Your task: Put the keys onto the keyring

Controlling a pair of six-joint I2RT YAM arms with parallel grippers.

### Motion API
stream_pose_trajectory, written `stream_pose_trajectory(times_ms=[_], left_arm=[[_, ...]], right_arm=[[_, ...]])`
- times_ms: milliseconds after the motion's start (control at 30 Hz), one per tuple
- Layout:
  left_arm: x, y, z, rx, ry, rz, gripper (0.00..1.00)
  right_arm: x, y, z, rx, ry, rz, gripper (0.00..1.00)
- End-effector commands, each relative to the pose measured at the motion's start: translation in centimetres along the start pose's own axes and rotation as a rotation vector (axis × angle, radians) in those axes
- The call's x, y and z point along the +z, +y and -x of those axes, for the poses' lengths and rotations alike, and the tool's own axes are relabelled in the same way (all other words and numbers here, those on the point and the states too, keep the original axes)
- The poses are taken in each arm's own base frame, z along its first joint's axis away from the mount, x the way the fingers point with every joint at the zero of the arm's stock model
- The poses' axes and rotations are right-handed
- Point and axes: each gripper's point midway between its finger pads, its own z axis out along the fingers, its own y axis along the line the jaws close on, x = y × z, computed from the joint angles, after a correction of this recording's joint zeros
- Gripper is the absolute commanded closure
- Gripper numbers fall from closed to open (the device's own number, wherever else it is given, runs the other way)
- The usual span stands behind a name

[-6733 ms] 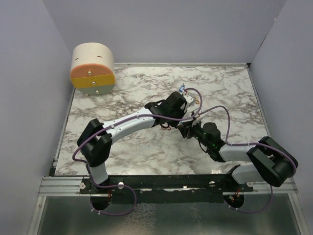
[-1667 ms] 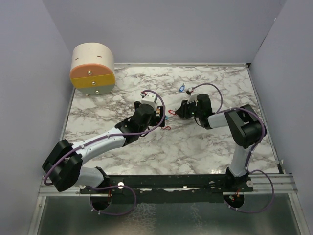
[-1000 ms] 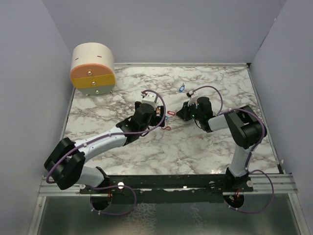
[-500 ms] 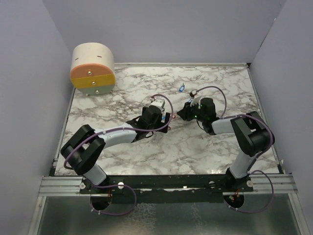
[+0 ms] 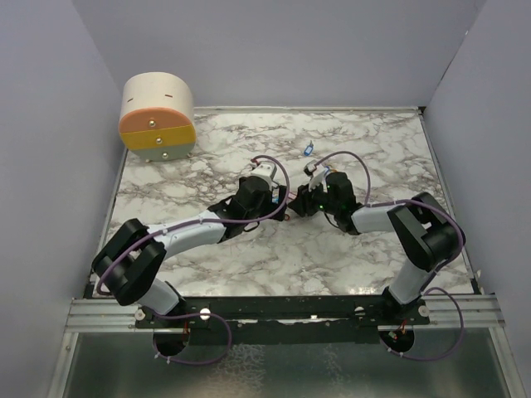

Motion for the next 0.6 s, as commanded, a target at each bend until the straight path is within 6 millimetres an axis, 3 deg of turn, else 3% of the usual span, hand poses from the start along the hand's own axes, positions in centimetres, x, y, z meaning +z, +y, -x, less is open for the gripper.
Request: stream_pose_trajectory(times_ms=[0, 133, 367, 433, 500, 567], left_arm=[[-0.6, 0.9, 0.5, -0.031, -0.026, 0.028, 0.07], [-1.1, 1.5, 0.6, -0.052, -0.034, 0.036, 0.07], [-2.8, 2.5, 1.8, -0.091, -0.081, 0.034, 0.07], [-3.1, 2.8, 1.9, -0.095, -0.089, 0.038, 0.07], [-3.4, 2.9, 2.1, -0.098, -0.096, 0.039, 0.07], [-3.7, 3.1, 2.2, -0.101, -0.1, 0.041, 0.07]], right_arm=[[0.4, 0.8, -0.2, -0.057, 0.03, -0.015, 0.63], [0.2, 1.7, -0.5, -0.076, 0.039, 0.004, 0.56], [0.0, 2.2, -1.3, -0.117, 0.048, 0.016, 0.33], [0.1, 2.1, -1.6, -0.129, 0.057, 0.019, 0.32], [0.1, 2.4, -1.8, -0.145, 0.063, 0.028, 0.22], [0.1, 2.8, -2.2, -0.164, 0.069, 0.034, 0.21]])
